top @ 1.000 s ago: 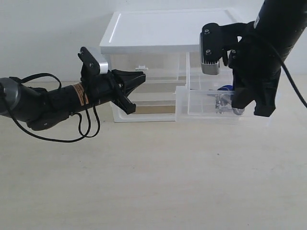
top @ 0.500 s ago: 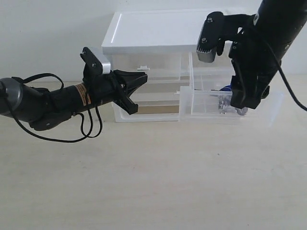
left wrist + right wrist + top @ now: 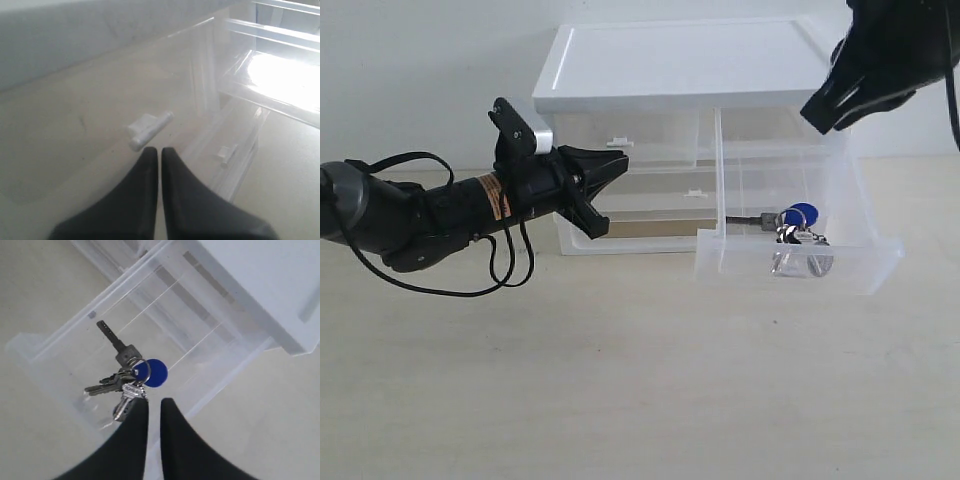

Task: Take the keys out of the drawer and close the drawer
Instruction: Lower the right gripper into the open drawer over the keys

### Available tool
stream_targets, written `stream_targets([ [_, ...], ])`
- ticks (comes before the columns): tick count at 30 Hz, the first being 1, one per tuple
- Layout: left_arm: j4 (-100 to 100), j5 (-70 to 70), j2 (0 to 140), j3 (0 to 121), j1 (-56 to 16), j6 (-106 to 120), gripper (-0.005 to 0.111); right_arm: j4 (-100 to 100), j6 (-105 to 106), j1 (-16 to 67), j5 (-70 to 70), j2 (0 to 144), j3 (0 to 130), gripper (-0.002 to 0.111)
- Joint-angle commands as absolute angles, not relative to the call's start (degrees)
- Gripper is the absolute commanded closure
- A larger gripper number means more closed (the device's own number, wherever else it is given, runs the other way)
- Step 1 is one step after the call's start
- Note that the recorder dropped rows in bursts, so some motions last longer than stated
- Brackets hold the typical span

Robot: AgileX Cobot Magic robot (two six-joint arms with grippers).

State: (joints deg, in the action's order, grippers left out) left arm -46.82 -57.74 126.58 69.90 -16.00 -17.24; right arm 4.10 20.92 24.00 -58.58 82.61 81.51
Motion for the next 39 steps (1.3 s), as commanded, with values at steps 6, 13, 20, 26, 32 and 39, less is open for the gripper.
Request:
stream_targets([
  [6, -38.0, -50.4, 126.6, 72.0, -16.0, -16.8, 0.102, -1.0, 18.0, 24.0, -70.0, 82.1, 76.9, 0.108],
  [13, -38.0, -50.4, 126.6, 72.0, -16.0, -16.9, 0.102, 1.4, 14.6, 24.0, -70.0, 78.4, 69.3, 0.108],
  [20, -38.0, -50.0, 126.6, 72.0, -16.0, -16.9, 0.102, 7.0, 8.7, 24.0, -62.7, 75.6, 57.3, 0.108],
  [26, -38.1, -49.5, 126.6, 72.0, -16.0, -17.1, 0.102, 15.8, 0.4, 24.0, -52.0, 76.6, 54.9, 0.108],
  [32, -38.4, -49.3, 126.6, 72.0, -16.0, -17.1, 0.102, 15.6, 0.0, 24.0, -47.6, 76.7, 54.9, 0.108],
  [39, -38.4, -49.3, 126.6, 72.0, -16.0, -17.1, 0.102, 17.2, -1.2, 24.0, -44.7, 76.7, 54.9, 0.108],
])
